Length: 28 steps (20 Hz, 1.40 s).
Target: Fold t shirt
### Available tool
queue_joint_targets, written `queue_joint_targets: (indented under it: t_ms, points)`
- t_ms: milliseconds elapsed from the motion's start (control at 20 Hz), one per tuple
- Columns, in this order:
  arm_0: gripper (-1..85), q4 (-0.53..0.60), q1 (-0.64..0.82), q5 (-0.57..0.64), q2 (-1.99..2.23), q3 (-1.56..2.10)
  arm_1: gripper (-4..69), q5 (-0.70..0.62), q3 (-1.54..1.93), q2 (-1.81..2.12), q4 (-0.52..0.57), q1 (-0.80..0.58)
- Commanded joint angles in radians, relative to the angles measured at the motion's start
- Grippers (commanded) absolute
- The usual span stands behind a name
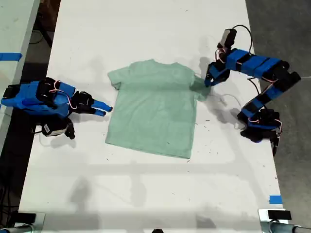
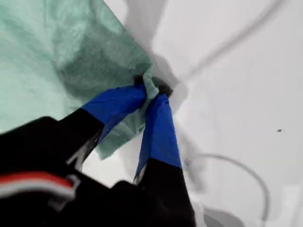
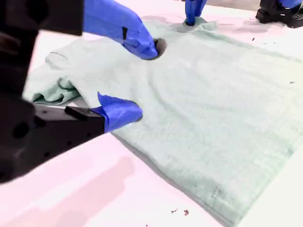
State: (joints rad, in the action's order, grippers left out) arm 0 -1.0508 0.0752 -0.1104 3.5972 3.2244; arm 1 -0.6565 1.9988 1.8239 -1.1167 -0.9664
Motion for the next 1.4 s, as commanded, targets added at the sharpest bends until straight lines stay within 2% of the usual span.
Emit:
queue_joint_targets:
  t_ms: [0,100,300,450,550,650,700,800,850,900,950,1000,1100,1200,1350]
  points:
    - [17.2,-0.005,0.02,-0.015,0.009,-0.005,2.3,-0.026,-0.29,0.049,-0.112,0.104]
    - [17.2,-0.005,0.02,-0.015,0.009,-0.005,2.3,-0.02,-0.509,-0.058,-0.17,0.241]
    - [17.2,-0.005,0.02,-0.015,0.009,-0.005,2.3,0.049,-0.776,-0.296,-0.169,0.482]
    - [17.2,-0.005,0.02,-0.015,0.009,-0.005,2.3,0.081,-0.897,-0.437,-0.166,0.589]
    - [17.2,-0.005,0.02,-0.015,0.009,-0.005,2.3,0.101,-0.919,-0.483,-0.179,0.614]
    - [17.2,-0.005,0.02,-0.015,0.009,-0.005,13.2,0.091,-0.927,-0.477,-0.215,0.612]
    - [17.2,-0.005,0.02,-0.015,0.009,-0.005,17.6,0.086,-0.943,-0.466,-0.253,0.601]
    - [17.2,-0.005,0.02,-0.015,0.009,-0.005,20.7,0.089,-0.94,-0.396,-0.35,0.56]
    - [17.2,-0.005,0.02,-0.015,0.009,-0.005,20.8,0.1,-0.92,-0.324,-0.434,0.528]
    - [17.2,-0.005,0.02,-0.015,0.009,-0.005,20.8,0.107,-0.864,-0.209,-0.492,0.486]
    - [17.2,-0.005,0.02,-0.015,0.009,-0.005,13.0,0.107,-0.775,-0.069,-0.515,0.44]
    - [17.2,-0.005,0.02,-0.015,0.009,-0.005,0.9,0.115,-0.652,0.097,-0.514,0.393]
    - [17.2,-0.005,0.02,-0.015,0.009,-0.005,1.0,0.11,-0.359,0.422,-0.492,0.301]
    - [17.2,-0.005,0.02,-0.015,0.009,-0.005,1.0,0.117,-0.04,0.715,-0.414,0.276]
    - [17.2,-0.005,0.02,-0.015,0.009,-0.005,1.1,0.227,0.405,1.057,-0.247,0.434]
